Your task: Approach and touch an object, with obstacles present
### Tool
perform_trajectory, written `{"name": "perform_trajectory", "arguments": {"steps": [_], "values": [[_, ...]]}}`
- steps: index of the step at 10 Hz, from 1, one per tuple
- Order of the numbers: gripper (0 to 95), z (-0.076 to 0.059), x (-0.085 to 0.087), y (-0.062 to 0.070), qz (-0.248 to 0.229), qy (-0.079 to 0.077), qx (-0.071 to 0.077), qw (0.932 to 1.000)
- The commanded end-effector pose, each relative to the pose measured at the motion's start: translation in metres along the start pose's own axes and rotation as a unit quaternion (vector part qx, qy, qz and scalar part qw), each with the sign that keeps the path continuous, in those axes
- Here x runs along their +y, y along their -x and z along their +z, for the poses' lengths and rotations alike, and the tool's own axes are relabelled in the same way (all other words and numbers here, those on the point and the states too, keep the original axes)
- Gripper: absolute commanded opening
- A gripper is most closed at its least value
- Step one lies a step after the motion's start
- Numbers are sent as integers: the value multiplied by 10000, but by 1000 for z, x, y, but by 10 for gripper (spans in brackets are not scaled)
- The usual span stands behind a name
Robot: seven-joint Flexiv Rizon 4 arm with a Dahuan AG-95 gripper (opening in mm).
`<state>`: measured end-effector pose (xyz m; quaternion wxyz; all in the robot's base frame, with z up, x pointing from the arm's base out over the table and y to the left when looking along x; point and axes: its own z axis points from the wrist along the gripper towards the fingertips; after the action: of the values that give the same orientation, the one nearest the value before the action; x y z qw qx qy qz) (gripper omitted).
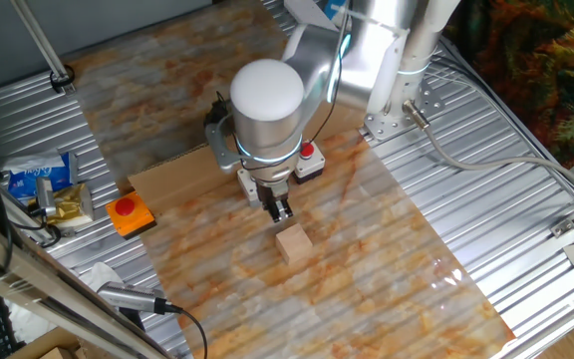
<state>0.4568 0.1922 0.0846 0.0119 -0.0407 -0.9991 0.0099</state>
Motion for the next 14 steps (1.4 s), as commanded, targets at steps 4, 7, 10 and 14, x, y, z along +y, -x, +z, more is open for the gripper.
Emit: {"name": "perform_trajectory", "arguments": {"steps": [4, 7, 10, 14], "values": [[0, 16, 3, 1, 4, -38, -86, 10000], [0, 26, 4, 0, 19, -45, -160, 9999], [0, 30, 5, 0, 16, -46, -198, 9998], [0, 33, 6, -1, 25, -31, -233, 9997]]}}
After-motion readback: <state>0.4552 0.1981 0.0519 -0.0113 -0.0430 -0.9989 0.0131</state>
